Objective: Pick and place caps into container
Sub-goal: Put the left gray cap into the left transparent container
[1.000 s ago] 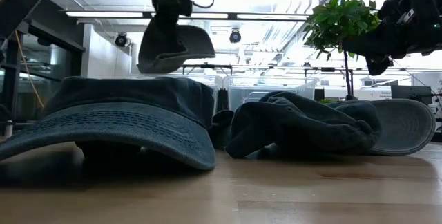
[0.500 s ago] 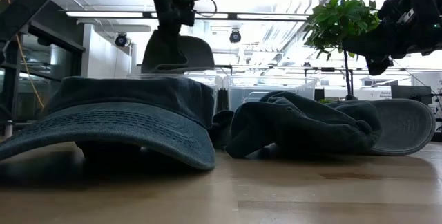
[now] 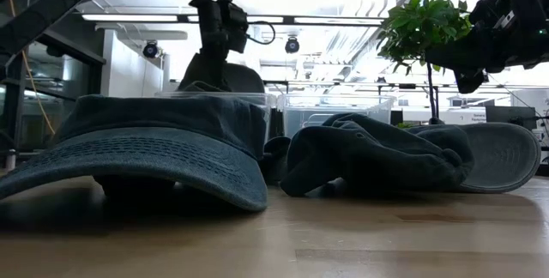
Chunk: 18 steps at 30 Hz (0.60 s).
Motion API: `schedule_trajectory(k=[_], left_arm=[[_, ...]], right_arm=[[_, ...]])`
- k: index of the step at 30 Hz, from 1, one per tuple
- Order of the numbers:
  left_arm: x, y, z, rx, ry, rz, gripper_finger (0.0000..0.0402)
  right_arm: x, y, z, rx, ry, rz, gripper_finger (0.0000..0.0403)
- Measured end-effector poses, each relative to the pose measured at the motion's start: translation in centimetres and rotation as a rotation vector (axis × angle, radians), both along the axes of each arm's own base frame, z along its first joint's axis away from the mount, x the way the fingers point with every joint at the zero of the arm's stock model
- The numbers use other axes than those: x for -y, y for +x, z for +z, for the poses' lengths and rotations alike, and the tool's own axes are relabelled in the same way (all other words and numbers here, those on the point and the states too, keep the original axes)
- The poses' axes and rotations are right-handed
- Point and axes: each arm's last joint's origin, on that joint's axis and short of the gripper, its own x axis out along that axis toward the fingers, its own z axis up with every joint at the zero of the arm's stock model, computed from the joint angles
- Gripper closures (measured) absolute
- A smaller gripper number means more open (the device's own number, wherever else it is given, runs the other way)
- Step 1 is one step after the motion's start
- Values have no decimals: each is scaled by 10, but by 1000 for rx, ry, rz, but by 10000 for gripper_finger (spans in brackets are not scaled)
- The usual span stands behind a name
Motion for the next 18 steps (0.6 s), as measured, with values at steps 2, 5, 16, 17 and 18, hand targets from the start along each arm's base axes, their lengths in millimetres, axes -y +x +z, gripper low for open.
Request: schedule_trajectory(k=[2,5,16,17,18], left_arm=[[0,0,-1,-13,7,2,402],[-1,0,0,-16,22,-1,401],[-2,2,0,-8,55,-20,285],[-3,2,0,-10,60,-19,265],[-3,2,1,-9,65,-18,246]], right_arm=[[0,0,0,0,0,0,402],[0,0,0,0,0,0,402],[0,0,0,0,0,0,402],[0,0,0,0,0,0,402],[0,0,0,0,0,0,402]])
